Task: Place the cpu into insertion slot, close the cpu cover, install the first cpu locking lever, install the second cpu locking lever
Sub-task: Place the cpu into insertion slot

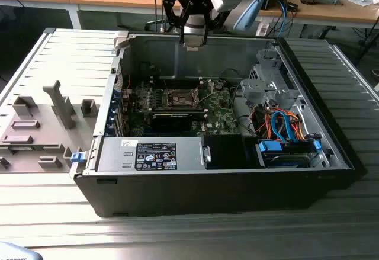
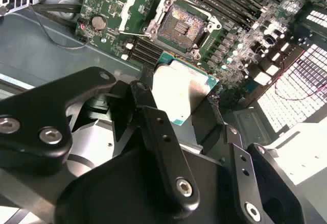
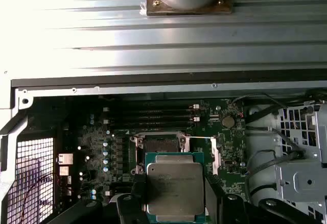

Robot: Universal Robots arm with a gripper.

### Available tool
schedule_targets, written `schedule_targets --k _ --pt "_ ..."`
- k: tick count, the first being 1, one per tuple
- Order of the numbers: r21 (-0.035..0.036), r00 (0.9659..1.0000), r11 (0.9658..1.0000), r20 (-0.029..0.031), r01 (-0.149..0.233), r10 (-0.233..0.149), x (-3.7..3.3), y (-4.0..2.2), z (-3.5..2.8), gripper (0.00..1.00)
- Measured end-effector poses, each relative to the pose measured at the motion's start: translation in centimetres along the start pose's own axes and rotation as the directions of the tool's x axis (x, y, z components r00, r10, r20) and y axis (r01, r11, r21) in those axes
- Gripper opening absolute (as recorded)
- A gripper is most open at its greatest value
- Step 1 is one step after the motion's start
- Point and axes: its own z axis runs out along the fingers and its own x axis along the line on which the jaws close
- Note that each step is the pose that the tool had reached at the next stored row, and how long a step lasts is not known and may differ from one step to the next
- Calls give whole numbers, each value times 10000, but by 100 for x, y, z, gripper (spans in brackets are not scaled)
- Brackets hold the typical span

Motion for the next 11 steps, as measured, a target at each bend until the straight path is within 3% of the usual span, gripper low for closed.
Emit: schedule_targets --k 11 --pt "1 10000 10000 0 0 0 11 -2 16 54"
